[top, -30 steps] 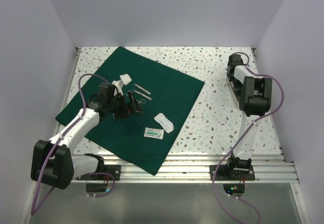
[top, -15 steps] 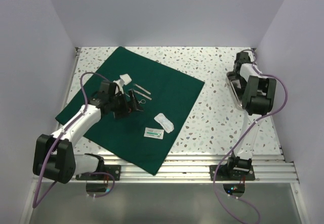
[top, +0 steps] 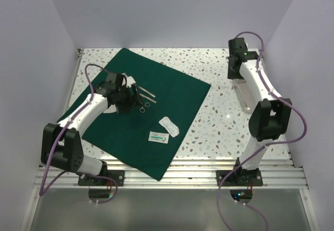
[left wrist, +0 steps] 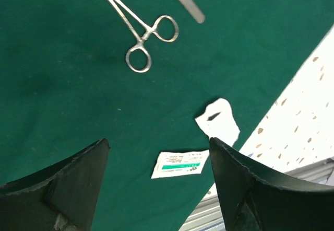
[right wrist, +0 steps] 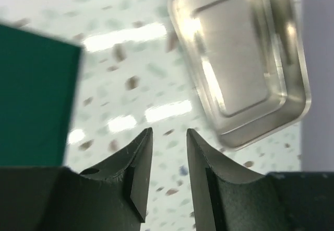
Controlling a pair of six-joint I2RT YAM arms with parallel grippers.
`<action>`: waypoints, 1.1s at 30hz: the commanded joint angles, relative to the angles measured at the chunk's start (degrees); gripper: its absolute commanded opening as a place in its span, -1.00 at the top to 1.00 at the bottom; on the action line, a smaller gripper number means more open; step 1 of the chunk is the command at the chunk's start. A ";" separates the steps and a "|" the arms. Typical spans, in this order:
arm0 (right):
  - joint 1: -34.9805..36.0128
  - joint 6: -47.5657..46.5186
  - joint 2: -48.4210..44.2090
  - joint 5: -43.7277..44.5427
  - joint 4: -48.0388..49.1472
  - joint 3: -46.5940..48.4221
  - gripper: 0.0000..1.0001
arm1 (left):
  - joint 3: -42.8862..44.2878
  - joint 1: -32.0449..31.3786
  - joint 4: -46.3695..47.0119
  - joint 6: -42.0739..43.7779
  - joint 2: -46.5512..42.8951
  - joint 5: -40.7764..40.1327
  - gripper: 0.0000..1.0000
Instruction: Prepare the surgical pack
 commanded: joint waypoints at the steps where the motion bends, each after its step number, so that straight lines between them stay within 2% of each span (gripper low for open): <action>1: 7.45 10.07 -6.68 -8.59 -7.65 -2.50 0.27 | 3.48 0.24 -3.90 -1.31 2.98 -3.72 -0.62; 5: 13.50 11.48 -17.73 -18.34 -4.94 -11.36 0.30 | 7.43 0.24 -6.89 -3.59 6.59 -8.54 -0.61; 8: 16.41 11.13 -25.36 -21.61 -1.16 -19.89 0.35 | 10.15 0.24 -8.03 -7.37 10.89 -11.88 -0.60; 13: 17.13 10.25 -32.50 -25.65 2.09 -31.23 0.45 | 16.30 0.06 -10.32 -15.01 20.89 -14.52 -0.57; 15: 17.21 9.99 -34.61 -27.14 3.06 -34.13 0.49 | 20.08 -0.46 -11.11 -18.44 25.03 -16.02 -0.49; 17: 17.21 10.16 -35.85 -30.04 3.68 -35.63 0.53 | 24.21 -0.81 -11.73 -20.72 27.68 -17.34 -0.41; 22: 17.21 8.32 -37.44 -30.23 4.04 -37.31 0.57 | 32.38 -1.52 -13.66 -24.07 34.98 -18.21 -0.22; 33: 17.13 4.28 -36.91 -31.37 4.47 -37.74 0.58 | 39.43 -2.04 -16.64 -27.76 42.09 -19.89 -0.15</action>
